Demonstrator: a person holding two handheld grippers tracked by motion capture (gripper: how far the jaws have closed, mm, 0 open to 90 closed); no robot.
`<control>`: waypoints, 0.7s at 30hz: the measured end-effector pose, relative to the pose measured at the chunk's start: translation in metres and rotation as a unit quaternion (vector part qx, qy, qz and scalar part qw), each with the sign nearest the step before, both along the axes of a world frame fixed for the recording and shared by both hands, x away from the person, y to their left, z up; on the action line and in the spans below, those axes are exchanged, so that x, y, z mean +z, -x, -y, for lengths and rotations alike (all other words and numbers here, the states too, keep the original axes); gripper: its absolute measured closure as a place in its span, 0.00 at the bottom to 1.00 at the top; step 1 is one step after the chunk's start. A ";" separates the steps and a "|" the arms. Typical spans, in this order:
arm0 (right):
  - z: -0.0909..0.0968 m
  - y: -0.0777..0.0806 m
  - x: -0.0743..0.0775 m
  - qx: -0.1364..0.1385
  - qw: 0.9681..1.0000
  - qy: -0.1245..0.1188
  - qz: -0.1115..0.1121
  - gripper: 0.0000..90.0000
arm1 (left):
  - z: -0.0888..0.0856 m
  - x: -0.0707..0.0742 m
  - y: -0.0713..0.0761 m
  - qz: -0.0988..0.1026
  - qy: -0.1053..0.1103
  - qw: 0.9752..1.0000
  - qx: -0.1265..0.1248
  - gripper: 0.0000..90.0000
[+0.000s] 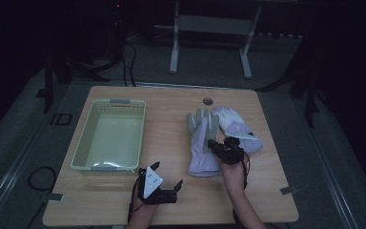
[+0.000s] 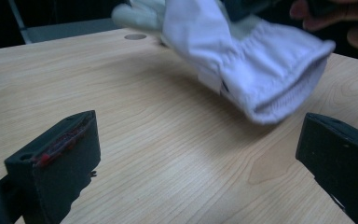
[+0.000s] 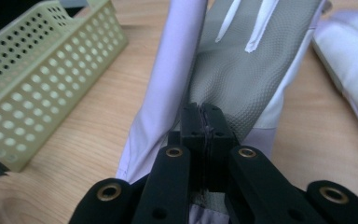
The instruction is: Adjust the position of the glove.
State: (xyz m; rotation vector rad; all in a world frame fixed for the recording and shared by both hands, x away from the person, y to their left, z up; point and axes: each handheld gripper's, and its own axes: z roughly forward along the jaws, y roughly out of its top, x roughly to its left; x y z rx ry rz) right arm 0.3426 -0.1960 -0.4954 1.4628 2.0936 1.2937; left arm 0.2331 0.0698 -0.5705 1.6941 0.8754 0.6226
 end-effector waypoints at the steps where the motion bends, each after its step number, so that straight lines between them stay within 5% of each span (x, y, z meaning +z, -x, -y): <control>1: -0.001 0.000 -0.004 0.004 1.000 0.006 -0.006 0.99 | 0.000 0.000 0.000 0.000 0.000 1.000 0.000 0.00; 5: -0.003 -0.005 -0.019 0.005 1.000 0.014 -0.026 0.99 | 0.000 0.000 0.000 0.000 -0.001 1.000 -0.001 0.00; 12: -0.010 -0.016 -0.052 0.017 0.995 0.087 -0.045 0.92 | -0.001 0.000 0.000 -0.002 0.003 1.000 -0.002 0.00; 16: -0.009 -0.015 -0.055 0.016 0.996 0.083 -0.040 0.87 | 0.000 0.000 0.000 -0.001 -0.001 1.000 -0.004 0.00; 21: -0.008 -0.014 -0.049 0.027 0.996 0.084 -0.029 0.70 | 0.000 0.000 0.000 0.000 0.000 1.000 -0.003 0.00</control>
